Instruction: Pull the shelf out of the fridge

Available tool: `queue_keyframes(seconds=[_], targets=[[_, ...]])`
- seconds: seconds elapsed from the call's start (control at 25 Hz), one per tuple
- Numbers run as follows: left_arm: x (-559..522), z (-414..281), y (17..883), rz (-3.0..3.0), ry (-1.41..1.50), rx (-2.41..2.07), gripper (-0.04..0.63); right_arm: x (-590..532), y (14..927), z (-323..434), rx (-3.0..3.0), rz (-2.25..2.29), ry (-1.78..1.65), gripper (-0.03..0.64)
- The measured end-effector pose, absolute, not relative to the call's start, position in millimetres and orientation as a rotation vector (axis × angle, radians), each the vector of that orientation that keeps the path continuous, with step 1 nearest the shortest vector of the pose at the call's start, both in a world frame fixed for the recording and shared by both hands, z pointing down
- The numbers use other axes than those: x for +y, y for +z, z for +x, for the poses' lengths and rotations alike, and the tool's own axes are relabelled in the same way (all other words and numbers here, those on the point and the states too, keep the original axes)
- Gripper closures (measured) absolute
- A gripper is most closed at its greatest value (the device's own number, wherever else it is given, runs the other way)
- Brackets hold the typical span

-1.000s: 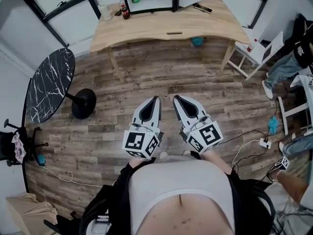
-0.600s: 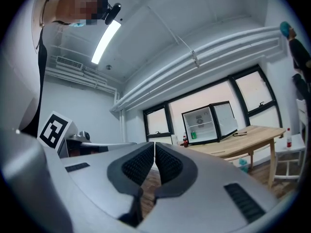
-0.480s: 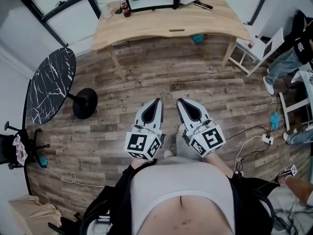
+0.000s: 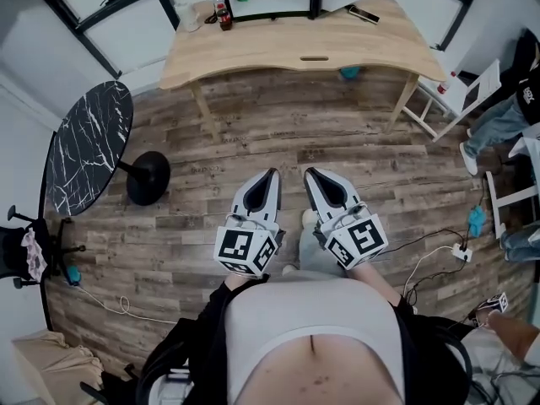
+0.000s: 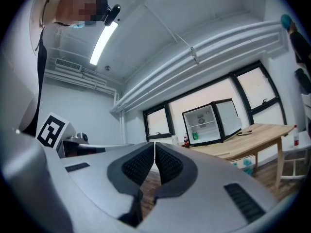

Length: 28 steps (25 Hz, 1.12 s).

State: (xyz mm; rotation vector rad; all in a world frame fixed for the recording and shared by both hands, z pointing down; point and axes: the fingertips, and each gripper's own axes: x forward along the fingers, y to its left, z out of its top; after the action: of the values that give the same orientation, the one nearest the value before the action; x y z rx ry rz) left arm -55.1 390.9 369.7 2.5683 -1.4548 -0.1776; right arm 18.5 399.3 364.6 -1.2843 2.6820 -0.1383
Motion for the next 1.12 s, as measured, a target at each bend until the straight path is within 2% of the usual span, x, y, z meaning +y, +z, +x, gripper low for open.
queue_keyframes(seconds=[0.68,1.12], targets=[[219,-13,348,2.569,-0.204,-1.523,0.589,227,345,55,2.725,-1.205,-0.117,0.588],[157,8,348,2.573,-0.193,-1.532,0.589,160,341,71,2.738,-1.177,-0.106,0.588]])
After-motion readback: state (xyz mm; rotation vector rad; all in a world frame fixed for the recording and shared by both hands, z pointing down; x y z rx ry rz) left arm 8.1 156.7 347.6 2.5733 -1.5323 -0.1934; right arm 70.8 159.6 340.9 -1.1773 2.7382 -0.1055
